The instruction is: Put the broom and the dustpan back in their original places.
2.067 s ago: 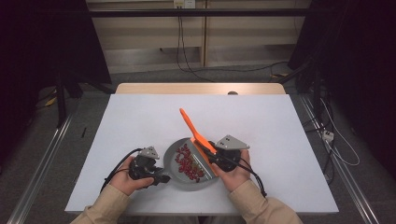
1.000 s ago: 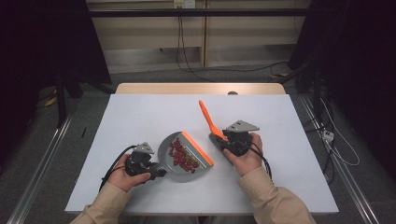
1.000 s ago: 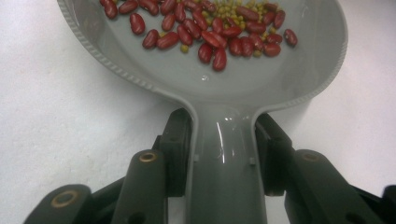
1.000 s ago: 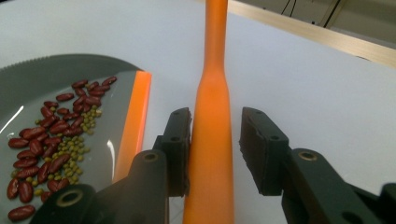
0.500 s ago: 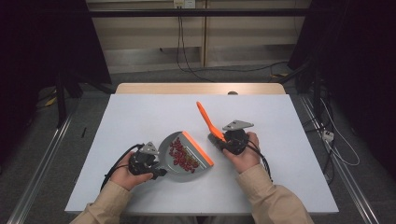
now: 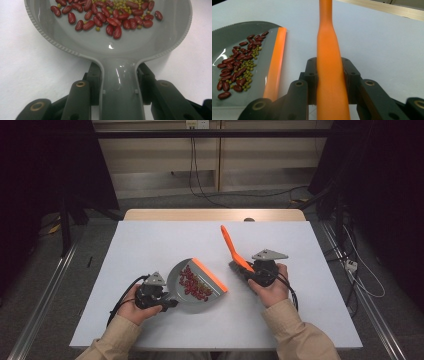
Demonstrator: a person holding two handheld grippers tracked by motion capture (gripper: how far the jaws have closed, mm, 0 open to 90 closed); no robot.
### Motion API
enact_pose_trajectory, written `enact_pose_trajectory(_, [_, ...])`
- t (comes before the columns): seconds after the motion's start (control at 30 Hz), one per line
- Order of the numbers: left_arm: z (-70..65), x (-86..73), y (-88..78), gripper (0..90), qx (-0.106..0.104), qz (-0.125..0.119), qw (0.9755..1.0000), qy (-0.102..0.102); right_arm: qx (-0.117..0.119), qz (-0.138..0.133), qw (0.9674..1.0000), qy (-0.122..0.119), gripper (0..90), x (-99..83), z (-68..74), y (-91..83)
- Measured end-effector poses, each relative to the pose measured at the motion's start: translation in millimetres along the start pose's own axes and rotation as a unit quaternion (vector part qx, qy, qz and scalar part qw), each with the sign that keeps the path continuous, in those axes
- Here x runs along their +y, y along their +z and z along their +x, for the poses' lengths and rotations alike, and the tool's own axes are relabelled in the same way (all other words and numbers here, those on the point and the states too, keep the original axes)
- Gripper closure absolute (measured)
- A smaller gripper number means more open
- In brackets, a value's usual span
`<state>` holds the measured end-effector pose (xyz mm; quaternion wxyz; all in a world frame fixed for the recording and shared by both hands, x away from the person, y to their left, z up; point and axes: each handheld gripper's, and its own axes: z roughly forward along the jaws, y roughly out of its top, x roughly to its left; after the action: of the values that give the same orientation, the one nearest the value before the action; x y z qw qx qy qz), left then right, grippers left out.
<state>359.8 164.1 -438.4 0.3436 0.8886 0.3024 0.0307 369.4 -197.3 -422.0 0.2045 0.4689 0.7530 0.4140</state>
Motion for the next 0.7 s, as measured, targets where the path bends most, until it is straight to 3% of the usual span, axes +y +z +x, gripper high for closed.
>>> enact_pose_trajectory(0.17, [3.6,0.5,-5.0,64.0,0.013,-0.02,0.9995,-0.024,-0.001,-0.005,1.0,0.006,71.0,-1.5,-4.9,-4.7])
enact_pose_trajectory(0.33, [9.1,0.5,-9.9,64.0,0.032,-0.019,0.9988,-0.033,-0.002,-0.003,1.0,0.008,71.0,-3.8,-9.2,-8.1])
enact_pose_trajectory(0.7, [23.6,-1.6,-15.6,64.0,0.051,-0.03,0.9956,-0.073,-0.009,-0.002,0.9999,0.012,71.0,-6.9,-22.7,-17.7])
